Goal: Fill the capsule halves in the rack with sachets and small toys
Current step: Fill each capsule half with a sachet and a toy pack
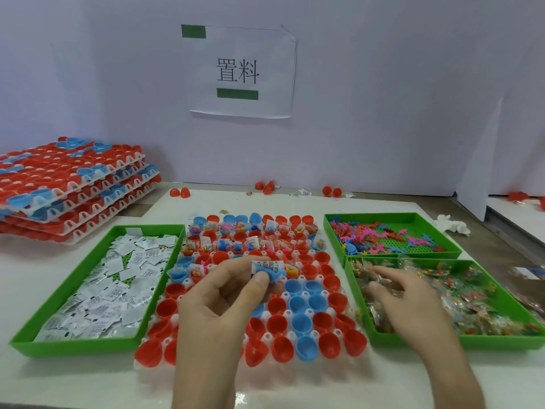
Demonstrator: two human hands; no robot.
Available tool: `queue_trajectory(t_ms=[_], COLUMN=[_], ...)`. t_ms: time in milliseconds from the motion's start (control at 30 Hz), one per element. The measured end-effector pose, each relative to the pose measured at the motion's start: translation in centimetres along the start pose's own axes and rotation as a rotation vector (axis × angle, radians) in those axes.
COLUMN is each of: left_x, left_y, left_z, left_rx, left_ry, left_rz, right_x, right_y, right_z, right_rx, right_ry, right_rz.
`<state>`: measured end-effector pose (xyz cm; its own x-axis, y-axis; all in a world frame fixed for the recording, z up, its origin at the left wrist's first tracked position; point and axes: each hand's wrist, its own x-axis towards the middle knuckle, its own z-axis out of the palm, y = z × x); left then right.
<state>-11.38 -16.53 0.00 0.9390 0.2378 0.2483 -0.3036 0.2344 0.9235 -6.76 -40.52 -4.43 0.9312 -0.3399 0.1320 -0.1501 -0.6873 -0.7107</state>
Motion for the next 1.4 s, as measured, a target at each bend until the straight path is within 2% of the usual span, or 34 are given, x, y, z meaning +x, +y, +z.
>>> queue_trajectory(t_ms=[133, 300, 667, 933, 1400], left_x=[-0.1, -0.1, 0.0, 0.1, 0.2], left_y=[0.0, 0.1, 0.5, 0.5, 0.3], left_z=[0.2, 0.2, -0.1, -0.3, -0.8], left_rx=[0.022, 0.035, 0.044, 0.061, 0.069], left_ry=[-0.032, -0.027, -0.010, -0.030, -0.037], left_rz=[-0.001, 0.005, 0.018, 0.029, 0.025], right_x=[0.3, 0.2, 0.2, 0.1, 0.0], right_y=[0.6, 0.5, 0.2, -0.2, -0.7], right_z=[0.2, 0.6, 1.0, 0.9, 1.2], right_rx=[-0.076, 0.015, 0.287, 0.458, 0.560], right_ry=[-0.049, -0.029, 0.366, 0.515, 0.522], right_rz=[0.024, 0.052, 0.028, 0.009, -0.086])
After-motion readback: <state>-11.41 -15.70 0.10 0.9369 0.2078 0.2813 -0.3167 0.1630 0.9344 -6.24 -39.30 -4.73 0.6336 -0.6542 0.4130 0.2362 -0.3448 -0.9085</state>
